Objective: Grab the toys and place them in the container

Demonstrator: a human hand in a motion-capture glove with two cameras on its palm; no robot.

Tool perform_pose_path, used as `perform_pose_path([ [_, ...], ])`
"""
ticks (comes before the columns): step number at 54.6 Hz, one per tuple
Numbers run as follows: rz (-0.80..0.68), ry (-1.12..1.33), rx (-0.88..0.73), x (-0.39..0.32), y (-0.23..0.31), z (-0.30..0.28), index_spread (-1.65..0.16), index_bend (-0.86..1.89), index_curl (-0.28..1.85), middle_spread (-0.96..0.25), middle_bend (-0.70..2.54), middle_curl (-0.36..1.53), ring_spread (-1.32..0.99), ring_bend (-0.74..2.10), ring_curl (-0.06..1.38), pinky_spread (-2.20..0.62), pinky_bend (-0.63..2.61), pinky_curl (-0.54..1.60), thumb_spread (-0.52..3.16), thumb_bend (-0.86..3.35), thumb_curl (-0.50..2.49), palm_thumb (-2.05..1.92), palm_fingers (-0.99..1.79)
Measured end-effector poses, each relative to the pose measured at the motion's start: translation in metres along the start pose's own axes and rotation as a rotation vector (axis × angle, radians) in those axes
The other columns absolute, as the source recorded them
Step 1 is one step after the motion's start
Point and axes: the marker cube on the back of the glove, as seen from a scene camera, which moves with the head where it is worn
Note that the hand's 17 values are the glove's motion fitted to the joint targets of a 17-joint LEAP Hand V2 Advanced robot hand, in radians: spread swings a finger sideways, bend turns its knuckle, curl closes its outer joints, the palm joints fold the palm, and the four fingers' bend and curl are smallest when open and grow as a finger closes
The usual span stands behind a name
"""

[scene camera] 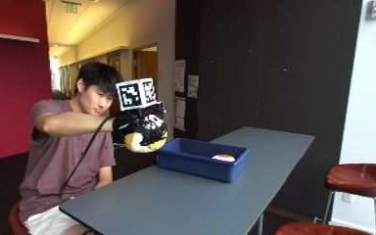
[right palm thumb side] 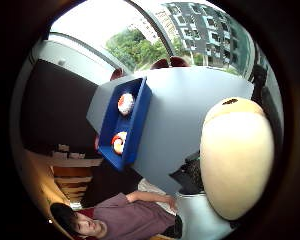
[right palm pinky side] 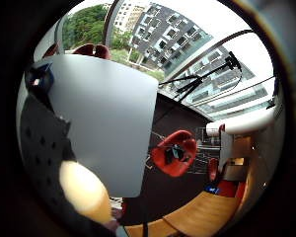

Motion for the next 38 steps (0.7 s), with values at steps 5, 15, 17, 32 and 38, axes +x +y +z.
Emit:
perform_pose_path([
  [5,-0.009,0.026,0.007,-0.009,-0.004,-0.013,-0.39,0.71,1.04,-0.24,1.11,0.88,-0.32,1.39,0.64,-0.34,1.2,0.58,0.54,-0.01,1.01,0.58,0.94],
  [15,-0.024,0.028,0.023,-0.033,-0.019,-0.029,-0.4,0.67,1.1,-0.24,1.09,0.89,-0.32,1.4,0.64,-0.34,1.2,0.58,0.54,-0.01,1.05,0.58,0.94],
  [17,-0.026,0.032,0.022,-0.039,-0.022,-0.031,-0.4,0.66,1.1,-0.24,1.1,0.89,-0.32,1.39,0.64,-0.34,1.2,0.58,0.54,-0.01,1.05,0.58,0.94],
  [32,-0.088,0.03,0.03,-0.112,-0.045,-0.039,-0.42,0.61,1.17,-0.24,1.07,0.9,-0.32,1.39,0.63,-0.34,1.19,0.57,0.53,-0.01,1.09,0.57,0.94],
  [38,-0.218,0.01,0.01,-0.171,-0.053,-0.031,-0.43,0.59,1.19,-0.24,1.07,0.91,-0.32,1.38,0.63,-0.33,1.18,0.57,0.53,-0.01,1.1,0.56,0.95],
])
